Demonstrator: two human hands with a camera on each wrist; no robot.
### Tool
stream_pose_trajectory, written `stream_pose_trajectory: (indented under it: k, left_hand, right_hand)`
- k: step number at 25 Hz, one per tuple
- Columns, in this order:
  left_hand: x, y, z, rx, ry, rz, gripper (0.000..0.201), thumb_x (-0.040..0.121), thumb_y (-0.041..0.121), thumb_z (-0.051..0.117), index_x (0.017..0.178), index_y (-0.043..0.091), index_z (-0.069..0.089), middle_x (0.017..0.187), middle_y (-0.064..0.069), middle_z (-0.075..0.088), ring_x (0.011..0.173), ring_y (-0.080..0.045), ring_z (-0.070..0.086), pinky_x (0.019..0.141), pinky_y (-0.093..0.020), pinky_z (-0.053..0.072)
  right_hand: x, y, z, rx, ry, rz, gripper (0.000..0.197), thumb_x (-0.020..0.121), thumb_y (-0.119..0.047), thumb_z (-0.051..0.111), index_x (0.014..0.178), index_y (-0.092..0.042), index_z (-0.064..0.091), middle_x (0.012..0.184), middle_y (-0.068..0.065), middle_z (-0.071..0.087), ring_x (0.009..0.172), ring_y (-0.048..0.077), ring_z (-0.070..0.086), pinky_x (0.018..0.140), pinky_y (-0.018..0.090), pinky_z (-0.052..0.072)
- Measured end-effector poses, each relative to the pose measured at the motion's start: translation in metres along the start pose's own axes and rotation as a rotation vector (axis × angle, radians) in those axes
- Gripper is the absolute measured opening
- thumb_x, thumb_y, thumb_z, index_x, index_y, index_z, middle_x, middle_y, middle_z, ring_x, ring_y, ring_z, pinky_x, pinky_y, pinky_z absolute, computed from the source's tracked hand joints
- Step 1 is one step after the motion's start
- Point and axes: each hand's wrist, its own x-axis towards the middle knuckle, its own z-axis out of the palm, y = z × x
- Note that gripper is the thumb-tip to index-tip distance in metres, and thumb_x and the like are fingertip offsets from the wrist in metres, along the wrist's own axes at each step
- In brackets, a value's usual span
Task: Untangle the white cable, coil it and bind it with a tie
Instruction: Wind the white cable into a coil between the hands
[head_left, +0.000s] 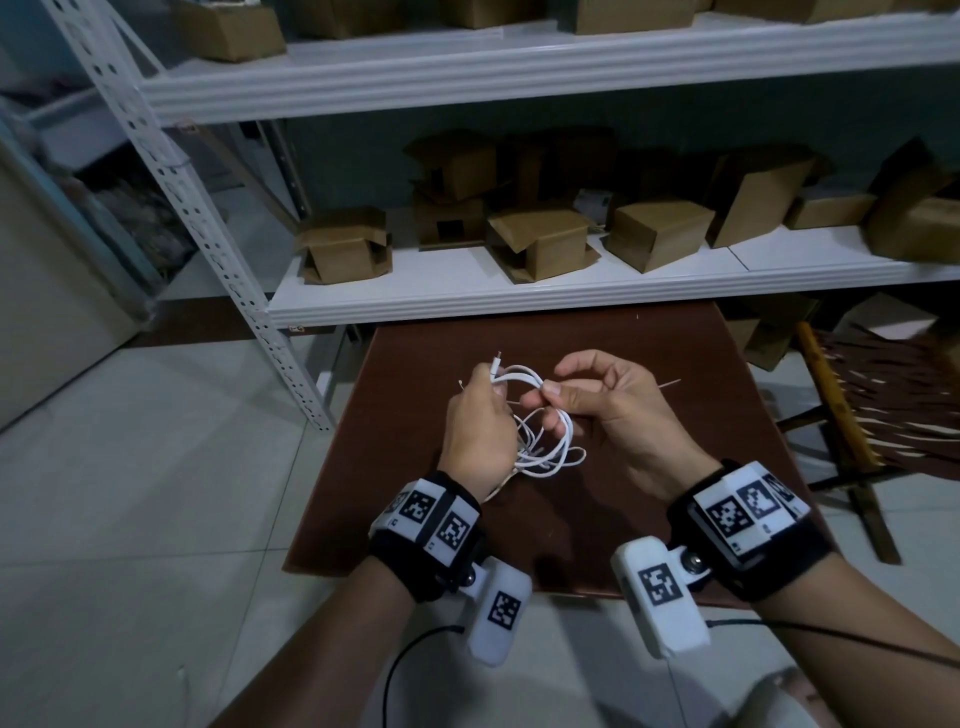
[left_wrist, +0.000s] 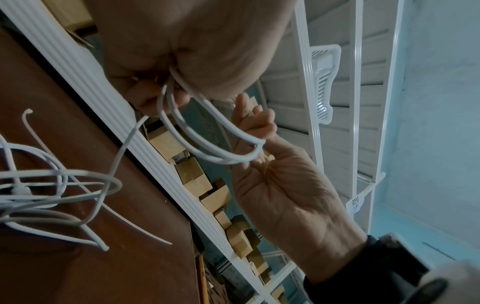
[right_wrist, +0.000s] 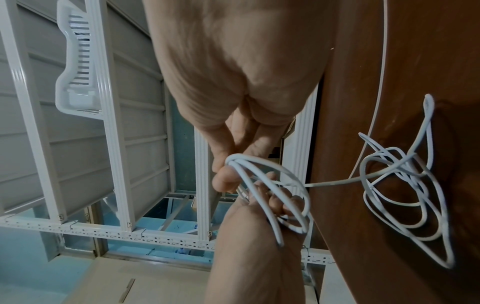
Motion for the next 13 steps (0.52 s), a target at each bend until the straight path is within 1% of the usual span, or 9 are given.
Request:
stream_pose_trajectory:
  k: [2, 3, 4, 6, 8, 10, 12, 13]
  left_hand:
    - [0.0026, -0.0023, 0.0011, -0.012, -0.033, -0.014, 0.018, 0.107, 0.008, 0.040, 0.105, 0.010, 0.058, 0.098, -0.007, 0.068, 0.066, -0.007, 0.057, 0.047, -0.012, 0.039]
    - [0.0026, -0.0023, 0.0012, -0.014, -0.044, -0.023, 0.018, 0.106, 0.007, 0.040, 0.101, 0.011, 0.057, 0.097, -0.005, 0.067, 0.067, -0.007, 0.057, 0.047, -0.013, 0.038]
    - [0.0023, -0.0026, 0.0011, -0.009, -0.053, -0.026, 0.018, 0.106, 0.007, 0.039, 0.100, 0.012, 0.055, 0.096, -0.003, 0.065, 0.069, -0.007, 0.057, 0.047, -0.013, 0.037]
    - [0.0001, -0.0003, 0.0001, 0.006, -0.068, -0.028, 0.016, 0.107, 0.008, 0.039, 0.104, 0.013, 0.054, 0.095, -0.001, 0.064, 0.069, -0.008, 0.057, 0.046, -0.013, 0.037]
    - [-0.0022, 0.0021, -0.0008, 0.026, -0.071, -0.019, 0.015, 0.109, 0.013, 0.038, 0.107, 0.012, 0.053, 0.093, -0.001, 0.063, 0.067, -0.007, 0.056, 0.045, -0.014, 0.038]
    - [-0.0040, 0.0038, -0.0016, 0.028, -0.067, -0.011, 0.018, 0.111, 0.015, 0.037, 0.104, 0.012, 0.053, 0.087, 0.002, 0.060, 0.066, -0.005, 0.055, 0.046, -0.010, 0.039]
    - [-0.0035, 0.0030, -0.0007, 0.036, -0.057, -0.003, 0.019, 0.111, 0.014, 0.037, 0.107, 0.012, 0.055, 0.091, 0.001, 0.062, 0.068, -0.004, 0.056, 0.049, -0.009, 0.040]
    - [-0.0030, 0.0026, -0.0003, 0.064, -0.056, -0.004, 0.020, 0.110, 0.014, 0.037, 0.111, 0.012, 0.057, 0.098, -0.001, 0.062, 0.073, -0.005, 0.056, 0.054, -0.010, 0.040]
  right_hand:
    - [0.0004, -0.0010, -0.0006, -0.008, 0.012, -0.005, 0.026, 0.090, 0.010, 0.068, 0.108, -0.003, 0.055, 0.089, 0.030, 0.075, 0.053, 0.020, 0.067, 0.050, 0.023, 0.057]
    - [0.0006, -0.0012, -0.0010, -0.009, 0.018, -0.006, 0.027, 0.089, 0.010, 0.069, 0.108, -0.003, 0.055, 0.089, 0.030, 0.075, 0.053, 0.020, 0.067, 0.050, 0.023, 0.056]
    - [0.0004, -0.0014, -0.0014, -0.007, 0.018, -0.007, 0.027, 0.089, 0.010, 0.069, 0.108, -0.003, 0.055, 0.089, 0.030, 0.075, 0.053, 0.020, 0.067, 0.051, 0.023, 0.057]
    - [0.0003, -0.0018, -0.0022, -0.002, 0.011, -0.006, 0.027, 0.088, 0.010, 0.070, 0.107, -0.004, 0.055, 0.090, 0.031, 0.075, 0.053, 0.020, 0.068, 0.051, 0.023, 0.057]
    - [0.0005, -0.0014, -0.0029, -0.011, 0.012, -0.010, 0.027, 0.088, 0.010, 0.071, 0.106, -0.004, 0.056, 0.091, 0.032, 0.075, 0.053, 0.020, 0.068, 0.051, 0.024, 0.057]
    - [0.0008, -0.0012, -0.0036, -0.020, 0.021, -0.018, 0.028, 0.088, 0.010, 0.071, 0.108, -0.003, 0.056, 0.092, 0.032, 0.075, 0.052, 0.021, 0.067, 0.051, 0.025, 0.057]
    - [0.0011, -0.0013, -0.0040, -0.021, 0.025, -0.023, 0.029, 0.088, 0.010, 0.071, 0.109, -0.003, 0.056, 0.091, 0.032, 0.075, 0.052, 0.021, 0.067, 0.050, 0.026, 0.057]
    - [0.0011, -0.0014, -0.0041, -0.021, 0.026, -0.023, 0.030, 0.088, 0.010, 0.071, 0.109, -0.003, 0.056, 0.091, 0.032, 0.075, 0.052, 0.021, 0.067, 0.050, 0.026, 0.057]
